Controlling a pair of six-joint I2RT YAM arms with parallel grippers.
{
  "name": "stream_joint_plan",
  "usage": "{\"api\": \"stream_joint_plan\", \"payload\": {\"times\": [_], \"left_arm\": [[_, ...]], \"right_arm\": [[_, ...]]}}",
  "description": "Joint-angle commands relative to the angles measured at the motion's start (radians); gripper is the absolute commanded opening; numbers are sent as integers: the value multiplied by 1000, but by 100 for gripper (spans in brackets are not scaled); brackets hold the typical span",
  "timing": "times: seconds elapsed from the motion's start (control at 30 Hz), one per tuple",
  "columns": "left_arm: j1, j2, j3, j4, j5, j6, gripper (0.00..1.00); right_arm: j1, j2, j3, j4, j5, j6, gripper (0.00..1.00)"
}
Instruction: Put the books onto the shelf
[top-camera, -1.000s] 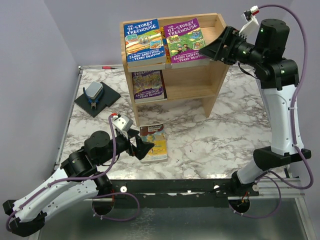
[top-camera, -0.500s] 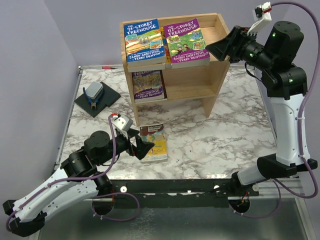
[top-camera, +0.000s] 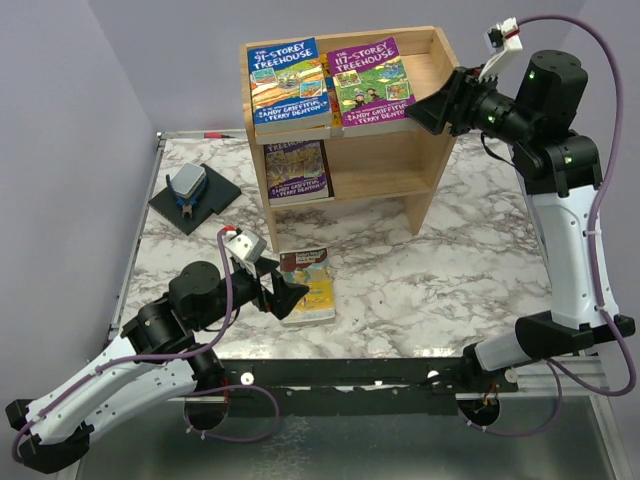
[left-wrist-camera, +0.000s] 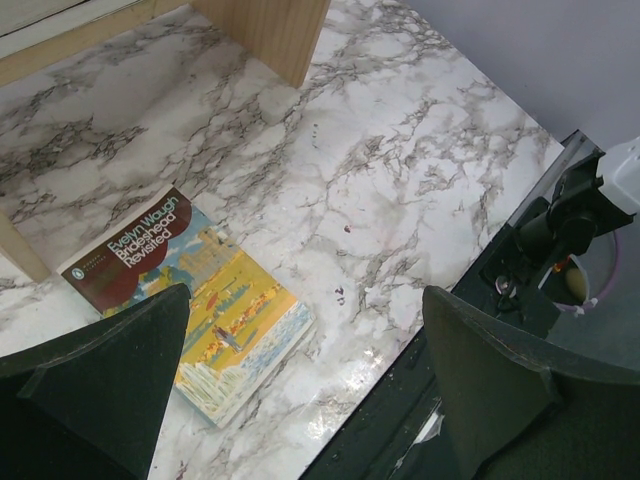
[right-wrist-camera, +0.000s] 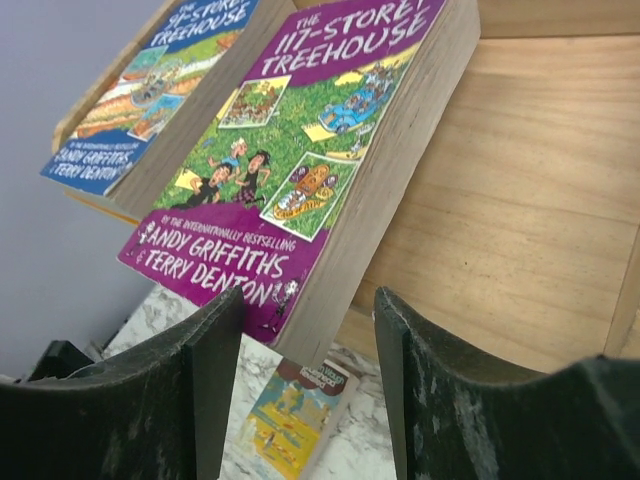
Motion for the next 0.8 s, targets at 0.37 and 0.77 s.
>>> {"api": "stream_joint_plan", "payload": {"times": [0.37,0.77], "left_arm": [[2,6,-13,18,14,15,99],[3,-5,-13,18,12,14,99]], "right_arm": [[18,-175,-234,184,-93,-175,59],[32,-250,-400,334,-65,-315,56]]}}
